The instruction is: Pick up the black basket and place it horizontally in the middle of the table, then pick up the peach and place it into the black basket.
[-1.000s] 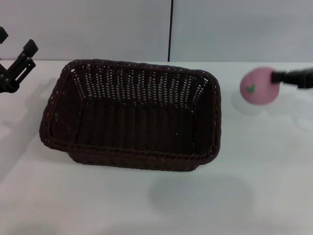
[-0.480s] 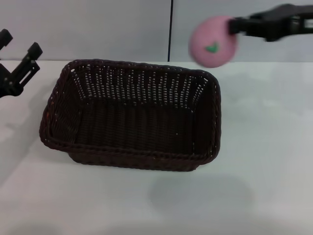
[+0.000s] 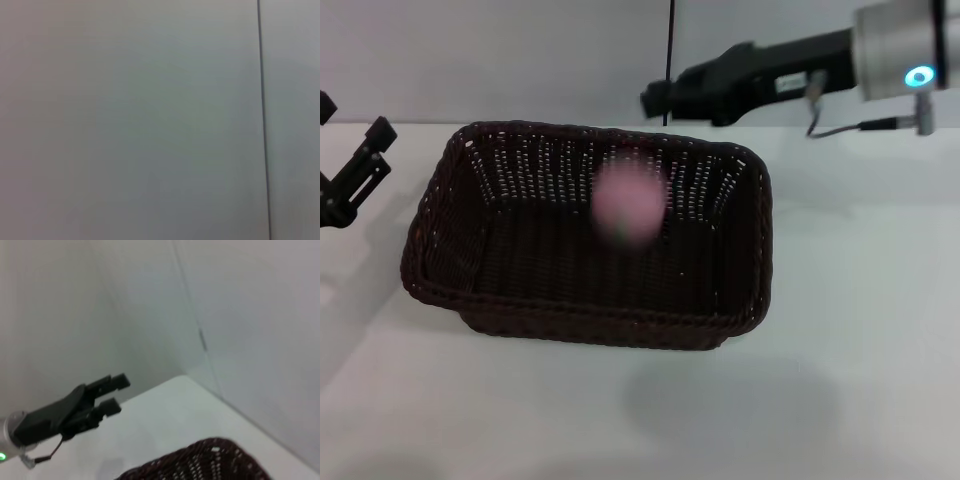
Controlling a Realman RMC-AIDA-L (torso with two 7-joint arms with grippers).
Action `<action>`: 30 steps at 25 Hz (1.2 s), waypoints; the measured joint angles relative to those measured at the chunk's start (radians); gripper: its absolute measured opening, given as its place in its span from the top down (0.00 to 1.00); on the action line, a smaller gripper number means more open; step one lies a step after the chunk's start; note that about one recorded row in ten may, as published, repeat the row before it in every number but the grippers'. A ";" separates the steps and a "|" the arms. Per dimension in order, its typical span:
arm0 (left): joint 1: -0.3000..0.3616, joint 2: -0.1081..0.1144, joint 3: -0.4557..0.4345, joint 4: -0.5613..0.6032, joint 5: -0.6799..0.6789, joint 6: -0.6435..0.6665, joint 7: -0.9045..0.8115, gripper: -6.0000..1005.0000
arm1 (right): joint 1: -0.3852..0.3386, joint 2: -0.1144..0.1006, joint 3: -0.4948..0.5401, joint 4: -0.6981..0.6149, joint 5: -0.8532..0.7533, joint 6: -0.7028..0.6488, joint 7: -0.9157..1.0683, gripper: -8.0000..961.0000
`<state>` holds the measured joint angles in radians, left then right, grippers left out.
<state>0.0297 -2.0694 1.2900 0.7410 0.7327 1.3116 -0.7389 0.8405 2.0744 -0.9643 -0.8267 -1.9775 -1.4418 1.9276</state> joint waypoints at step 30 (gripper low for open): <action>-0.219 -0.006 -0.226 -0.672 -0.385 0.293 0.553 0.30 | -0.532 0.006 0.311 0.752 1.222 -0.073 -1.489 0.27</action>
<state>-0.1894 -2.0751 1.0637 0.0686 0.3482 1.6041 -0.1863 0.3086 2.0807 -0.6530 -0.0752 -0.7556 -1.5153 0.4385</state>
